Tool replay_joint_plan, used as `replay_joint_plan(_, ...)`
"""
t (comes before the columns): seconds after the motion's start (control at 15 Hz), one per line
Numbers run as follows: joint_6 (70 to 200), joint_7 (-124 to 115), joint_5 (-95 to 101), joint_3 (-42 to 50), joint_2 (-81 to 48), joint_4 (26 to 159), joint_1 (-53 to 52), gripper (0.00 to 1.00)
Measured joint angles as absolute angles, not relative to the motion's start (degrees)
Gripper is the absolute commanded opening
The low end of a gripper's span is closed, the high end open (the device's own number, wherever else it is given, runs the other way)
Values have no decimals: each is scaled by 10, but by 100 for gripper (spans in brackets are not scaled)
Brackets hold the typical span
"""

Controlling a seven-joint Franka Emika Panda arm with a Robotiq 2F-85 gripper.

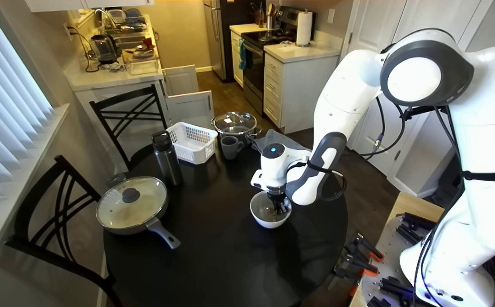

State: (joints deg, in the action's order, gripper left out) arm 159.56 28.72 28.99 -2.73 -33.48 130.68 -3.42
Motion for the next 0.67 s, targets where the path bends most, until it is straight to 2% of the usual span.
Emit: replay_joint_plan(0.67,1588,301,261,-56,-310,1276,-8,4)
